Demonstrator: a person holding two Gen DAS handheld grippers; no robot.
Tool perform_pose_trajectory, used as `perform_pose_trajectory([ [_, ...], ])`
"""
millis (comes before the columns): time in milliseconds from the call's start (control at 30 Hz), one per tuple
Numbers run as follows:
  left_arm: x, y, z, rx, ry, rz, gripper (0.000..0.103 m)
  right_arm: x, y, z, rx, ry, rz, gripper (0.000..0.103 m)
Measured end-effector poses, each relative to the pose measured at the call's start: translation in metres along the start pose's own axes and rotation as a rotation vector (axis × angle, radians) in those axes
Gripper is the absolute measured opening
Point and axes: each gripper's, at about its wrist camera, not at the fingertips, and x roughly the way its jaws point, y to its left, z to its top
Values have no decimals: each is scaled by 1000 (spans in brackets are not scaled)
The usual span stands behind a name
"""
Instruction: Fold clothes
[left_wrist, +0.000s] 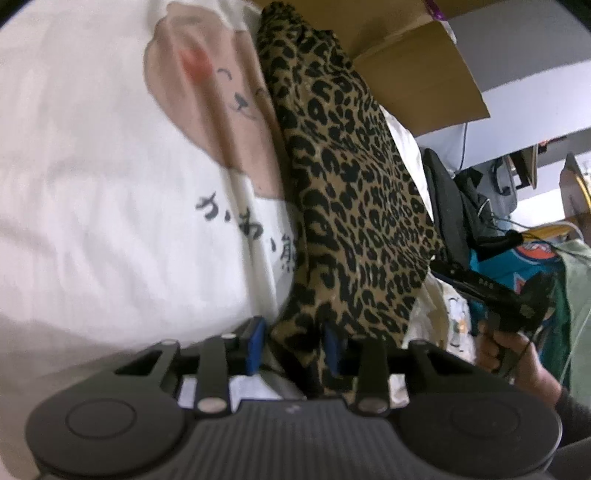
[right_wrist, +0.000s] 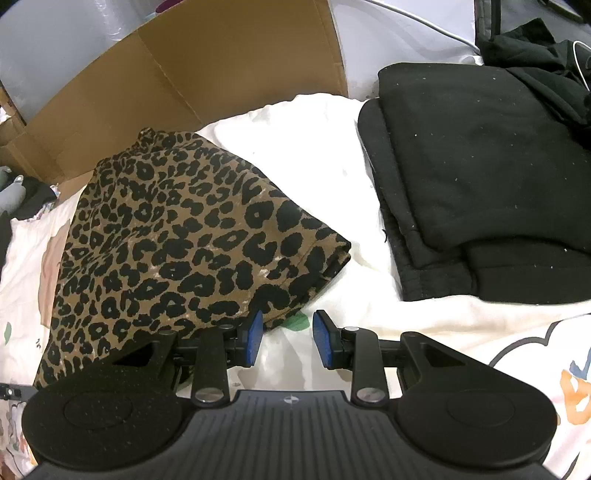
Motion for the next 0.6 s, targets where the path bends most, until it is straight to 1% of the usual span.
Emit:
perform_pose_trajectory([
  [100,-1,4,-2,-61,3,-33,35,-1,-1,2,10,-5,12,37],
  [167,-2,5,-2,-77,2,-44,34,-1,-2,2,13,-5,15,37],
  [233,-3,8,-1,-107,-8,-57,32,0,-2,2,14,-3,14,37],
  [367,-3,11,1,-150,-32,-69,32,1,-2,0,12,5,14,37],
  [533,-1,-2,5,-94,-35,-80,32,2,-1,-1,6,10,15,37],
  [600,1,-3,6,-77,-32,-72,32,2,0,-2,5,12,16,37],
])
